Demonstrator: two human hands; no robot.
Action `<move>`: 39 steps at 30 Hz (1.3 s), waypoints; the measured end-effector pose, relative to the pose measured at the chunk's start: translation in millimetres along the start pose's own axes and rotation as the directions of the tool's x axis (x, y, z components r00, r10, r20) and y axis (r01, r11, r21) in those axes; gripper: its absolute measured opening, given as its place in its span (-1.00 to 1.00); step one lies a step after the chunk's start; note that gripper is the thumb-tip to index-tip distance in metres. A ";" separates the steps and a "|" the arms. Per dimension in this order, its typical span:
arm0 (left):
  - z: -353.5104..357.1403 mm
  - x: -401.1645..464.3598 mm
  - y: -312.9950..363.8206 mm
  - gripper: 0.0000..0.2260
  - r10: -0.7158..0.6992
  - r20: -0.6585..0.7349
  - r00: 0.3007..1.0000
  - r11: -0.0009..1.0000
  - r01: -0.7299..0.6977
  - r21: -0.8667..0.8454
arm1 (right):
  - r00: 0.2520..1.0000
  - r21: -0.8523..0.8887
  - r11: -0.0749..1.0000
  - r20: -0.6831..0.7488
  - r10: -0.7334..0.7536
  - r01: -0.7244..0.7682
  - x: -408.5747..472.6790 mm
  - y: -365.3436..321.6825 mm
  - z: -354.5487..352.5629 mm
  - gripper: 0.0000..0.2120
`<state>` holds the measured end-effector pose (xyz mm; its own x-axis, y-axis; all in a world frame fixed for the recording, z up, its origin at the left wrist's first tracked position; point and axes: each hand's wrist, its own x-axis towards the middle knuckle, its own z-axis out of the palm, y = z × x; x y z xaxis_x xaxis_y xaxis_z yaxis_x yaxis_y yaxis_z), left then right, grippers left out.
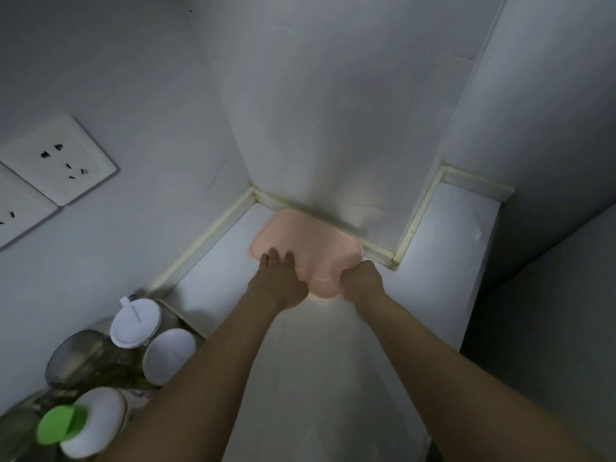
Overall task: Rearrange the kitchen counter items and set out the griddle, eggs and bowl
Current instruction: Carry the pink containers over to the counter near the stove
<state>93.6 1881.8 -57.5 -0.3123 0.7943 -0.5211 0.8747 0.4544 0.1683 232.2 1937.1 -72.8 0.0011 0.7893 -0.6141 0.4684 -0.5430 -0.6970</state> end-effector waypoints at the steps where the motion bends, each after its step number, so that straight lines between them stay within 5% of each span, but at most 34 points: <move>1: -5.6 6.0 -4.1 -0.30 -0.008 0.015 1.000 1.000 0.008 -0.003 | 1.000 -0.036 0.999 0.009 -0.020 0.020 2.4 -2.3 3.5 -0.65; 4: -20.0 23.0 -15.3 -0.22 -0.015 0.043 0.999 1.000 0.015 0.008 | 0.996 -0.140 0.987 0.054 -0.069 0.076 5.1 -14.5 12.7 -0.69; 6: -28.4 33.6 -21.0 -0.11 -0.026 0.072 0.997 0.998 0.022 0.060 | 0.987 -0.155 0.979 0.115 -0.114 0.132 7.8 -22.0 15.7 -0.91; 9: -40.2 49.4 -30.6 -0.03 -0.038 0.094 0.995 0.991 0.025 0.131 | 0.975 -0.169 0.974 0.190 -0.118 0.151 22.1 -31.4 27.6 -0.77; 11: -44.3 59.2 -35.5 -0.01 -0.047 0.090 0.995 0.989 0.034 0.145 | 0.976 -0.164 0.978 0.195 -0.097 0.130 29.4 -37.0 33.6 -0.94; 18: -51.7 79.5 -43.2 -0.08 -0.082 0.041 0.996 0.988 0.075 0.136 | 0.983 -0.057 0.996 0.177 -0.058 0.069 30.8 -47.9 54.0 -0.59; 39: -36.1 63.6 -60.3 -0.31 -0.025 -0.237 0.971 0.999 0.017 -0.036 | 0.944 -0.045 0.986 0.298 -0.142 0.162 -1.9 -62.3 38.0 -0.52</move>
<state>7.7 1919.5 -70.7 -0.4129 0.8555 -0.3125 0.8555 0.4820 0.1891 169.5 1958.5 -42.3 -0.3284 0.7367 -0.5912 0.5020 -0.3940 -0.7699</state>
